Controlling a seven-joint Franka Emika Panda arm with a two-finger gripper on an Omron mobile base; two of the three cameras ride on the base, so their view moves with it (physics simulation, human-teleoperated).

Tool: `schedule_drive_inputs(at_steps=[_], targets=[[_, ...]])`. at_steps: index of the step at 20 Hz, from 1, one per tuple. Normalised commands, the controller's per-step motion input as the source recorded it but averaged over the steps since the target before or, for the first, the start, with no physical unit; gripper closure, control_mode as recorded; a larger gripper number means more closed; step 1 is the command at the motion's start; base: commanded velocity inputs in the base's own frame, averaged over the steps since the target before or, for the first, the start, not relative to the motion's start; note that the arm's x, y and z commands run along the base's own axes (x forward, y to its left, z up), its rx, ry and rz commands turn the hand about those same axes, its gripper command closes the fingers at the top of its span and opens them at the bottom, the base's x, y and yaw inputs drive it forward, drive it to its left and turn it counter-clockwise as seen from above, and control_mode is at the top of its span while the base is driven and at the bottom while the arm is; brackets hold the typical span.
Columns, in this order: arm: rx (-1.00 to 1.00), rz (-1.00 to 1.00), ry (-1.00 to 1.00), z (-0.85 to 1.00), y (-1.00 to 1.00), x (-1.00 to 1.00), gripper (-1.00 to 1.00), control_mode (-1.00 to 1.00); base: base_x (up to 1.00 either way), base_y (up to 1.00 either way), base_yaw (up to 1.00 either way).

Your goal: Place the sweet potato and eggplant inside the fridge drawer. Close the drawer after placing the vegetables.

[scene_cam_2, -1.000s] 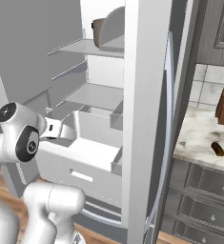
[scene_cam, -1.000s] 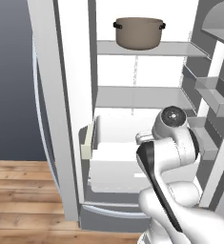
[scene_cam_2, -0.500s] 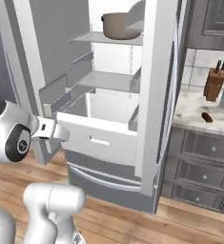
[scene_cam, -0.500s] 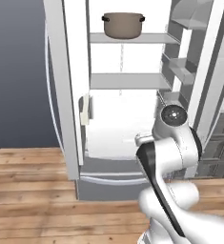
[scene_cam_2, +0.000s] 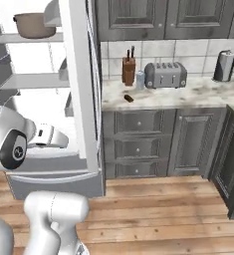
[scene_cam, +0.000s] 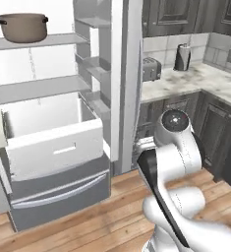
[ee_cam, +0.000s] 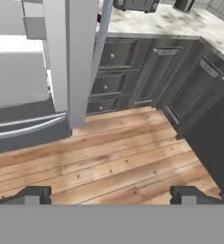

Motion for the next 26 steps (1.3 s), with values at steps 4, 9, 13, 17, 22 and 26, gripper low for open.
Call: schedule_drive_inputs(at_steps=[4, 9, 13, 17, 22, 26], targets=[[0.00, 0.00, 0.00, 0.00, 0.00, 0.00, -1.00, 1.00, 0.06, -1.00, -0.38], [0.00, 0.00, 0.00, 0.00, 0.00, 0.00, -1.00, 1.00, 0.59, -1.00, 0.05], [0.00, 0.00, 0.00, 0.00, 0.00, 0.00, -1.00, 1.00, 1.00, -0.93, 0.34], [0.00, 0.00, 0.00, 0.00, 0.00, 0.00, -1.00, 1.00, 1.00, -0.76, 0.41], [0.00, 0.00, 0.00, 0.00, 0.00, 0.00, -1.00, 1.00, 1.00, -0.17, 0.37], [0.00, 0.00, 0.00, 0.00, 0.00, 0.00, -1.00, 1.00, 1.00, 0.08, 0.32]])
